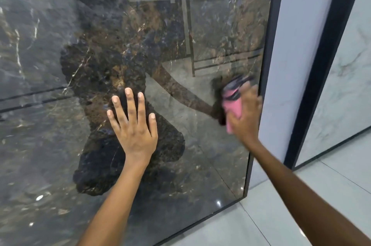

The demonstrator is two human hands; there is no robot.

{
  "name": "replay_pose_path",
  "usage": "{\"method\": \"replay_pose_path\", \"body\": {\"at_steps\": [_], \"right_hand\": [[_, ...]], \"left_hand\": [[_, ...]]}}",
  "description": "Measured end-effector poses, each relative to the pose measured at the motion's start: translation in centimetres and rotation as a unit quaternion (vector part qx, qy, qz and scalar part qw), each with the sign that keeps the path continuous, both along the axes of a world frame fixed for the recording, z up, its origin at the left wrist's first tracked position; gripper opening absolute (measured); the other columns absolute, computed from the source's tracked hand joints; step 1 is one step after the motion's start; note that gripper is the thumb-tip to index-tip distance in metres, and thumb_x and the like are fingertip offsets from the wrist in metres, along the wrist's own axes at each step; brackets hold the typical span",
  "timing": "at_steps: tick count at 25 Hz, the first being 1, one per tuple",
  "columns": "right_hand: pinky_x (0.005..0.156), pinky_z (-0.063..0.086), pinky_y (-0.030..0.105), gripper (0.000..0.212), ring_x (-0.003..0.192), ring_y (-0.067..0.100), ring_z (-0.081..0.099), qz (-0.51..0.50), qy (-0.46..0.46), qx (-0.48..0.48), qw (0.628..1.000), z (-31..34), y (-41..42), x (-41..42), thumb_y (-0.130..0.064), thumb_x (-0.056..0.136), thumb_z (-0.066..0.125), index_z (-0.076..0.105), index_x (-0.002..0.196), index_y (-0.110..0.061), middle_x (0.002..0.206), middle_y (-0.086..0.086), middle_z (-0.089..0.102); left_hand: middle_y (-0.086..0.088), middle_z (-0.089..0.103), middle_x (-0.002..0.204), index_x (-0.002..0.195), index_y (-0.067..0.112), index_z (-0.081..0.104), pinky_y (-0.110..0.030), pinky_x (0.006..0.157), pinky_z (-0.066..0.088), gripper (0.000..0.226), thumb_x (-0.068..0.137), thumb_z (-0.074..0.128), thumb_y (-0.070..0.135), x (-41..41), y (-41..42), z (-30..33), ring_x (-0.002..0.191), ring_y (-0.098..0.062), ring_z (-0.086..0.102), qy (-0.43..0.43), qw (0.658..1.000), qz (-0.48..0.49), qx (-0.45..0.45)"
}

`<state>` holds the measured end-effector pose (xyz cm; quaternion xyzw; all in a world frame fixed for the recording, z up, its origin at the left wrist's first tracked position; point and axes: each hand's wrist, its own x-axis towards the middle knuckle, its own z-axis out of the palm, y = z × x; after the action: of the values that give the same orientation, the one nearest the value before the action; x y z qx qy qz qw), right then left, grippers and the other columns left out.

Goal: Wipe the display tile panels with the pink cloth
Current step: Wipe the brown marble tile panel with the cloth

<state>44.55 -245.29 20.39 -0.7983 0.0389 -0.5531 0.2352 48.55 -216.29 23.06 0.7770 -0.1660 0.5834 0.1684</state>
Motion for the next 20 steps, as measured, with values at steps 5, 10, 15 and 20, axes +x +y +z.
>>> {"method": "replay_pose_path", "body": {"at_steps": [5,10,15,20], "right_hand": [[0.12,0.02,0.042,0.083,0.149,0.029,0.008,0.062,-0.018,0.031,0.997,-0.8,5.1,0.8,-0.012,0.089,0.057,0.005,0.154,-0.007,0.161,0.014,0.005],[0.119,0.021,0.041,0.084,0.149,0.026,0.007,0.119,0.098,-0.525,0.837,-10.3,2.6,-2.3,-0.005,0.084,0.05,0.005,0.154,-0.007,0.161,0.015,0.004],[0.12,0.017,0.05,0.081,0.147,0.031,0.011,0.017,-0.095,-0.091,0.991,4.3,1.5,1.0,-0.004,0.08,0.066,0.021,0.146,0.01,0.155,0.023,0.018],[0.122,0.001,0.042,0.092,0.15,0.023,-0.002,0.061,-0.051,-0.351,0.933,-3.3,9.1,1.9,-0.022,0.082,0.056,0.002,0.154,-0.006,0.162,0.008,-0.006]], "left_hand": [[0.002,-0.006,0.165,0.158,0.021,0.006,-0.042,0.122,-0.004,0.057,0.106,0.025,0.034,-0.6,1.7,-6.2,0.151,-0.023,-0.008,0.008,0.997,0.008,0.071],[0.002,-0.006,0.165,0.158,0.021,0.004,-0.043,0.122,-0.004,0.057,0.105,0.022,0.034,-0.1,2.0,-7.0,0.151,-0.023,-0.008,0.004,0.996,0.015,0.084],[0.003,-0.007,0.165,0.158,0.022,0.004,-0.042,0.122,-0.005,0.061,0.103,0.027,0.033,0.2,1.4,-7.6,0.151,-0.022,-0.008,-0.011,0.998,0.025,0.063],[0.005,-0.008,0.164,0.157,0.024,0.003,-0.041,0.122,-0.005,0.056,0.105,0.021,0.034,0.1,1.2,-7.2,0.151,-0.02,-0.009,-0.004,0.998,0.011,0.057]]}}
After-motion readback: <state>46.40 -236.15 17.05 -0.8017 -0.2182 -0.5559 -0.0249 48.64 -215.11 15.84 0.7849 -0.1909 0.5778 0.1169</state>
